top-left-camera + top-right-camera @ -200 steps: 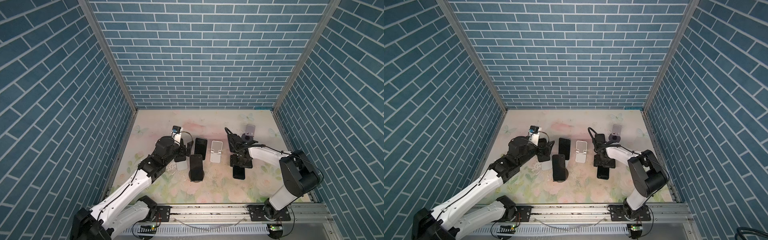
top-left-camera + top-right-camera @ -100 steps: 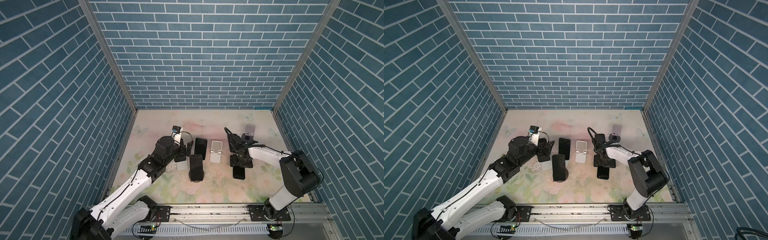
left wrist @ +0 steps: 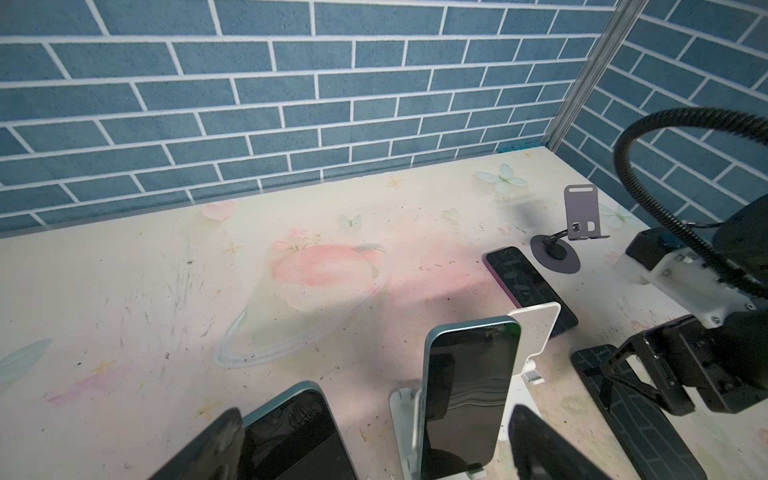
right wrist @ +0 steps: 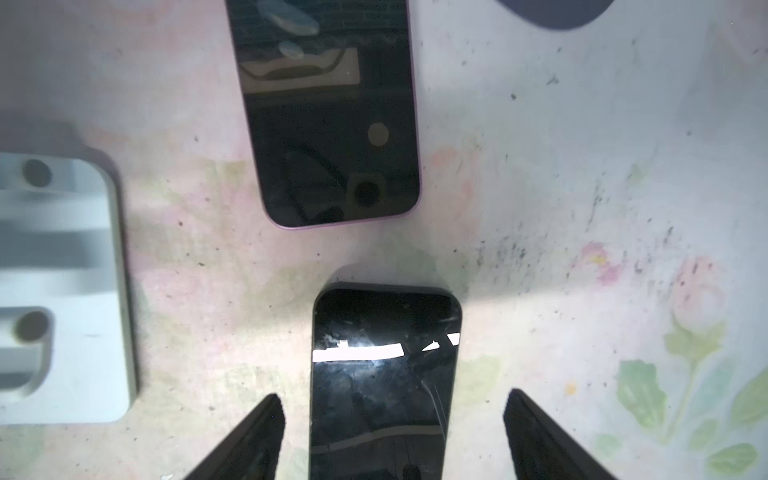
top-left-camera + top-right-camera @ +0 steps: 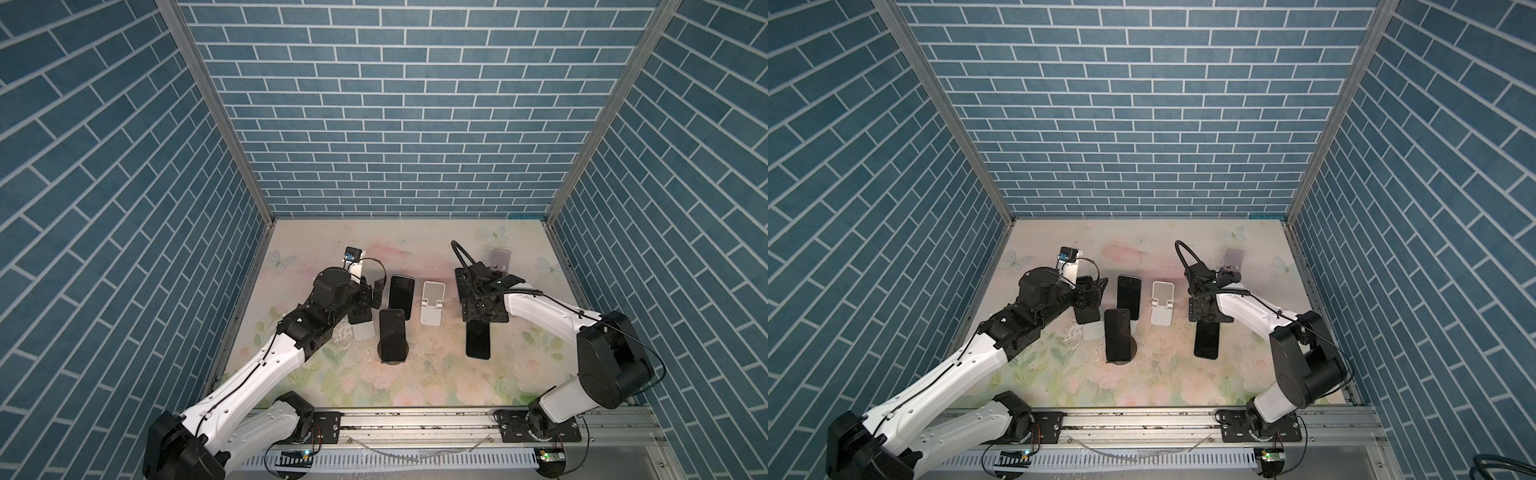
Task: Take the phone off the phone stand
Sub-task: 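Open the right gripper to release the black phone, then move the right gripper back to the empty white stand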
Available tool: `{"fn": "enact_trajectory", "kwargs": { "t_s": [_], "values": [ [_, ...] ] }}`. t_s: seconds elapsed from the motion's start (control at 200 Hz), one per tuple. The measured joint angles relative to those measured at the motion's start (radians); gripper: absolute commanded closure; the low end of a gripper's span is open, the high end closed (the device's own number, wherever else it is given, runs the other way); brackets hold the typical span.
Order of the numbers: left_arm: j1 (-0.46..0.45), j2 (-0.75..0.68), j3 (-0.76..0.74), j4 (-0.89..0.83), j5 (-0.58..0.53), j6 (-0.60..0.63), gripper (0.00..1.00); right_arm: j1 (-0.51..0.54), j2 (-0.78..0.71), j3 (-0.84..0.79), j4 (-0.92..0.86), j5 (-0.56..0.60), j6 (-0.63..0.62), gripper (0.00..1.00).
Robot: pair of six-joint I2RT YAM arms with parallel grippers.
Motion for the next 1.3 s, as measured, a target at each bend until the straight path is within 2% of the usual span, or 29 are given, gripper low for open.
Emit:
{"fn": "enact_trajectory", "kwargs": {
  "t_s": [0.175, 0.49, 0.975, 1.3],
  "values": [
    [0.0, 0.008, 0.019, -0.037, -0.012, 0.0, 0.0, 0.019, -0.03, 0.0, 0.008, 0.032, -0.001, 0.16],
    [0.0, 0.029, 0.083, -0.062, -0.024, 0.0, 0.0, 0.119, -0.045, 0.049, 0.027, 0.079, -0.027, 0.17],
    [0.0, 0.034, 0.084, -0.06, -0.039, 0.0, 0.0, 0.192, -0.042, 0.122, 0.083, 0.014, -0.046, 0.15],
    [0.0, 0.034, 0.084, -0.037, -0.036, 0.0, 0.01, 0.225, 0.052, 0.275, 0.103, 0.008, -0.04, 0.13]
  ]
}}
